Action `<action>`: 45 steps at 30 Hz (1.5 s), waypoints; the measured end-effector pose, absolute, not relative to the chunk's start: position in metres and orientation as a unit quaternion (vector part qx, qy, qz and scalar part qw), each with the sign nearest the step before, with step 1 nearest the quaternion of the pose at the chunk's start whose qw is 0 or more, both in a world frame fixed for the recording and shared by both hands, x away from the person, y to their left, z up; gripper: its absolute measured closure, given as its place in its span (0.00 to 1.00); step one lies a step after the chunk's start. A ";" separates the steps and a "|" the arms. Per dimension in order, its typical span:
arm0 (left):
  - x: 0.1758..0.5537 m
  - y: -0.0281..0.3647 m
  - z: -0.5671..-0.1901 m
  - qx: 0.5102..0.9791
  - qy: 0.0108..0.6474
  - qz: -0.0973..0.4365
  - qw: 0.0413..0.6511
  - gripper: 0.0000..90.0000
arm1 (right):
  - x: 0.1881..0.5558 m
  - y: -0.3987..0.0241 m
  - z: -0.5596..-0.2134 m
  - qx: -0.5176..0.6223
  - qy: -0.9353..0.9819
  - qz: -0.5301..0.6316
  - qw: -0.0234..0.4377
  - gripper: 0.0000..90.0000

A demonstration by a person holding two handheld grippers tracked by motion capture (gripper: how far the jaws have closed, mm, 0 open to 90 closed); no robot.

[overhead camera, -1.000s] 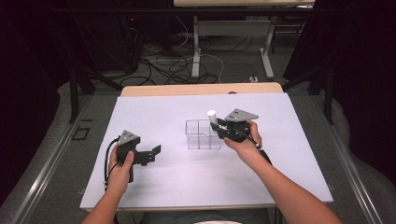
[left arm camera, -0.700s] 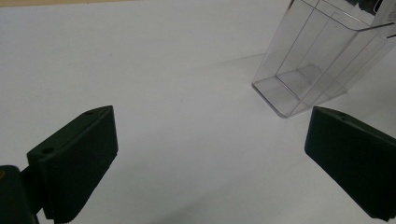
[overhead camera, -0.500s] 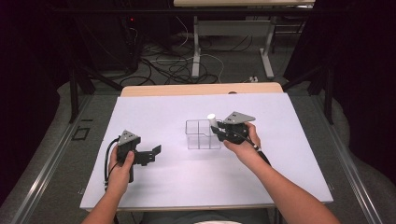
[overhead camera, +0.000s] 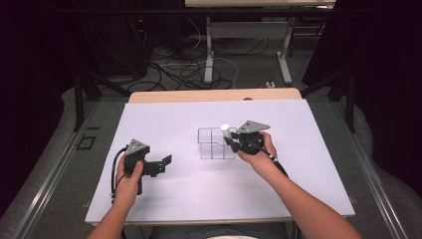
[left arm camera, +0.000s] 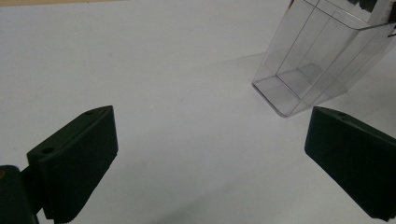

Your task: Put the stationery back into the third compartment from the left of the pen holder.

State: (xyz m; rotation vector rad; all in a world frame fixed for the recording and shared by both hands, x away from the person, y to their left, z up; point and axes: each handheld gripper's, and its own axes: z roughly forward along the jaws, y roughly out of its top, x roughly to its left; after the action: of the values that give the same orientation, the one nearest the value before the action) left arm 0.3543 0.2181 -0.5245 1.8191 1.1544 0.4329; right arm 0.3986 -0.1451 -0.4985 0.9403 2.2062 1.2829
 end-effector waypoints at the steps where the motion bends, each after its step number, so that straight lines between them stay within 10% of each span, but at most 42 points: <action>1: 0.354 0.218 -0.525 0.737 0.468 0.176 0.455 0.03 | 0.398 -0.145 -0.498 0.339 0.792 0.464 0.208 0.75; 45: 0.354 0.221 -0.524 0.732 0.474 0.179 0.455 0.03 | 0.387 -0.234 -0.488 0.416 0.727 0.477 0.266 0.00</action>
State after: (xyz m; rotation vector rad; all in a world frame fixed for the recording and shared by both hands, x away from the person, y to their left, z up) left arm 0.3542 0.2211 -0.5238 1.8056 1.1702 0.4427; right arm 0.3865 -0.2336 -0.4875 1.1232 1.9635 1.2883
